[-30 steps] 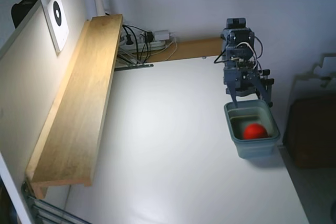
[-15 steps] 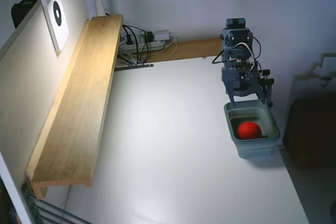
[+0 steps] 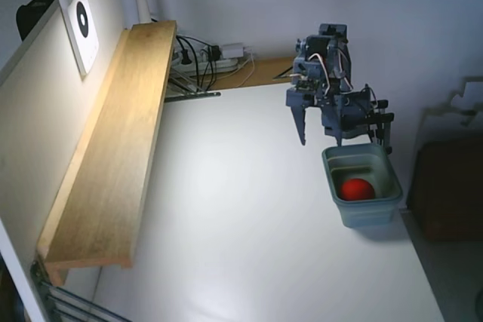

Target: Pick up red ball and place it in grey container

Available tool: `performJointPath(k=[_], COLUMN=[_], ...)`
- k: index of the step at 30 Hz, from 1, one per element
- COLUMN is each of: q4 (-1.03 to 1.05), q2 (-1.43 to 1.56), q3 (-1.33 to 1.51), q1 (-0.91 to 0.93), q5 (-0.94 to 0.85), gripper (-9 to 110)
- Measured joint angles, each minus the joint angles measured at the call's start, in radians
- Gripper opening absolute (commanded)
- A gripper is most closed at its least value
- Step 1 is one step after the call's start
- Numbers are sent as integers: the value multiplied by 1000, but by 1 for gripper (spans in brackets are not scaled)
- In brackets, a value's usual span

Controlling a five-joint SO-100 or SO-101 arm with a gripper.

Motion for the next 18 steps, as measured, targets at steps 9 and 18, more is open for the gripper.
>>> performJointPath(k=[9,18], q4=[32,67], q2=[106,213], q3=[51,114], q1=[204,425], q5=[2,2], gripper=[23,17])
